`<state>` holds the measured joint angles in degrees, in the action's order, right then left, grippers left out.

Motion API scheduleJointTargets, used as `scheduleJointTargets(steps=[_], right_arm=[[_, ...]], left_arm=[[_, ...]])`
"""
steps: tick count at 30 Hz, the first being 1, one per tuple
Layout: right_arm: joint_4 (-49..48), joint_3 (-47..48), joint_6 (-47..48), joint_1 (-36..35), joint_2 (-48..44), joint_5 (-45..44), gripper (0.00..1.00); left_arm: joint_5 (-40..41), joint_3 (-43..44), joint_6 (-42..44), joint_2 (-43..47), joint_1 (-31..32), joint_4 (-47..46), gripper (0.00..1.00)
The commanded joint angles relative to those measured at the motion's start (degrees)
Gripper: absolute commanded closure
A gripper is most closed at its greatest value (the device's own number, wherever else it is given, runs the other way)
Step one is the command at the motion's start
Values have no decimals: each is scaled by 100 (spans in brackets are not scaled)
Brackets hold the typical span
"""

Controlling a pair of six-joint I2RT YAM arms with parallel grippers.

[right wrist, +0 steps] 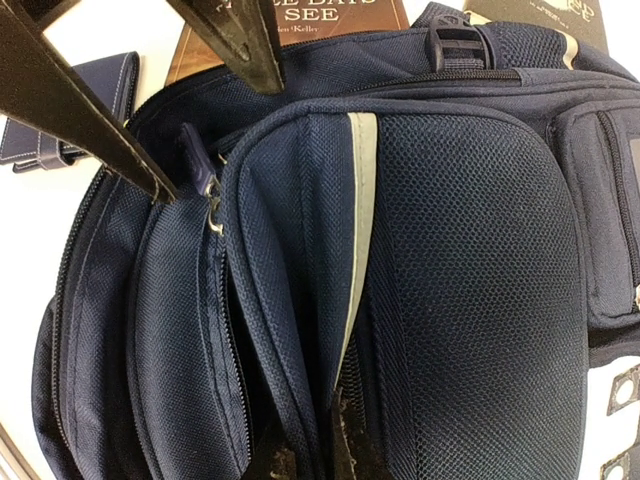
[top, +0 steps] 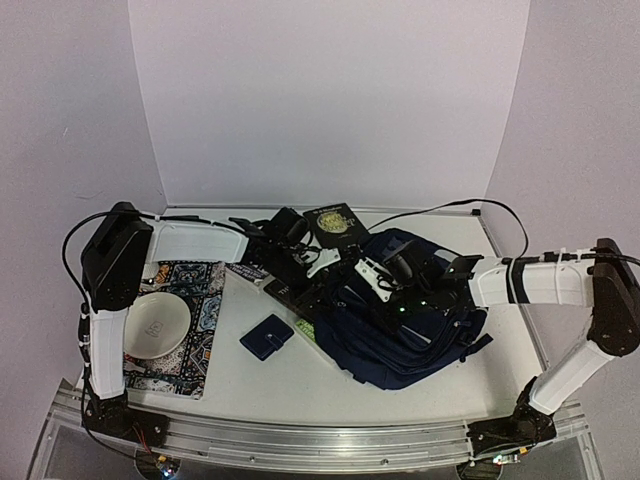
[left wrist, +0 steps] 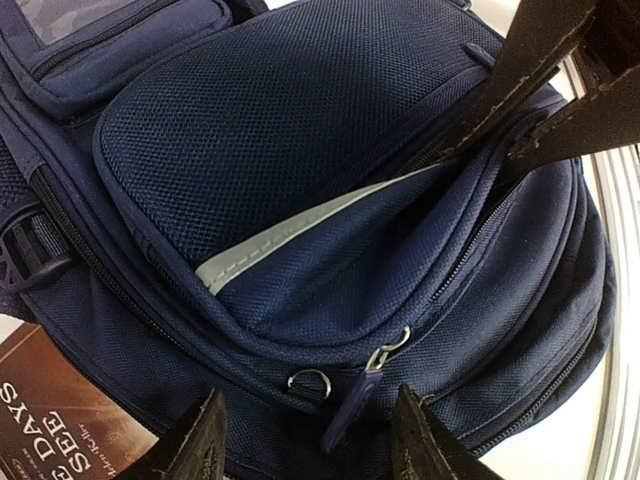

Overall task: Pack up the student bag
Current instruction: Grab the upper front pocket of the student bag.

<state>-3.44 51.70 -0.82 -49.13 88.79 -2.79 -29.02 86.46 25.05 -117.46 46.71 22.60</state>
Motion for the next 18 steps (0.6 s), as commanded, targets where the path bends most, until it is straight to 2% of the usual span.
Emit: scheduleJointTargets(steps=[1,4,9,18], right_arm=[[-16,73,3,31,-240,65,88],[-16,93,3,34,-240,44,88],[-27,120,22,30,-243,-17,89],[-80,223,12,35,-146,-10,91]], left_arm=[[-113,302,294,-82,-116,32,43],[-435,352,299,-174,-120,139,46],[-744,277,246,-322,-117,284,60],[-1306,130,156,-279,-111,367,72]])
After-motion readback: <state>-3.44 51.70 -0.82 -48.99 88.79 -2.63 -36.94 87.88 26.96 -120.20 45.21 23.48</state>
